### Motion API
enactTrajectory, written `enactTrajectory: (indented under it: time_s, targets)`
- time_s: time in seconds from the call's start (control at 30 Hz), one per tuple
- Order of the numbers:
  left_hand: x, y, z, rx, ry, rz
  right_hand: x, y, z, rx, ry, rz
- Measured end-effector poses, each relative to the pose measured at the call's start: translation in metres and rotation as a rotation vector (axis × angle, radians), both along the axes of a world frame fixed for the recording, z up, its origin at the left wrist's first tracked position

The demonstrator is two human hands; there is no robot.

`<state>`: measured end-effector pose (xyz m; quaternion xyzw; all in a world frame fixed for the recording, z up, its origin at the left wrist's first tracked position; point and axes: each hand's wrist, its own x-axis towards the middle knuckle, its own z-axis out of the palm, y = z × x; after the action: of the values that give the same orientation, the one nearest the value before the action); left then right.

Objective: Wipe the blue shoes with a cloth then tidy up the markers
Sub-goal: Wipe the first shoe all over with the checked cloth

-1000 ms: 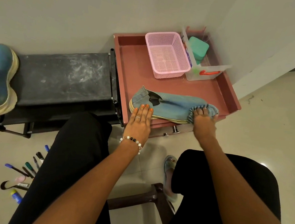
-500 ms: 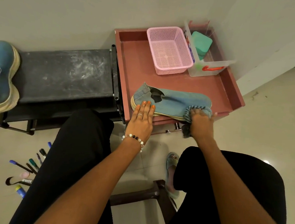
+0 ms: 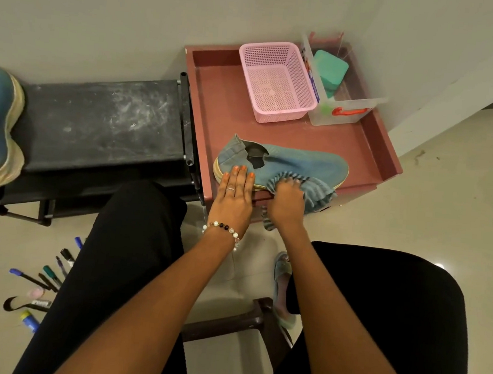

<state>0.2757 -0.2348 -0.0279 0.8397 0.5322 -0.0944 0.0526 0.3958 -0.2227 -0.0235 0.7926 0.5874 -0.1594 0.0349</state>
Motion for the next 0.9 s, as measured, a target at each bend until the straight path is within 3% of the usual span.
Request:
enactTrajectory:
  time_s: [0.07,0.17,0.3,0.4,0.57,0.8,0.9]
  targets:
    - [-0.002,0.0,0.001,0.004,0.007,-0.009,0.01,-0.006,0.0,0.029,0.032,0.076]
    - [-0.005,0.0,-0.001,0.007,0.007,-0.017,0.049,-0.015,0.001,-0.02,-0.088,0.179]
    - [-0.006,0.002,-0.002,-0.007,0.014,-0.038,0.097,-0.01,0.003,-0.11,-0.338,0.127]
    - [-0.007,0.003,-0.005,0.013,0.01,-0.038,0.1,-0.002,0.001,-0.134,-0.387,0.067]
    - [-0.005,0.001,-0.003,0.01,0.029,-0.027,0.065,-0.003,-0.001,-0.139,-0.262,-0.074]
    - [-0.002,0.0,-0.002,-0.001,0.003,0.001,0.015,-0.01,0.005,-0.114,-0.13,0.035]
    - [-0.004,0.001,-0.003,0.004,-0.014,-0.013,0.023,-0.01,0.028,0.007,0.208,0.066]
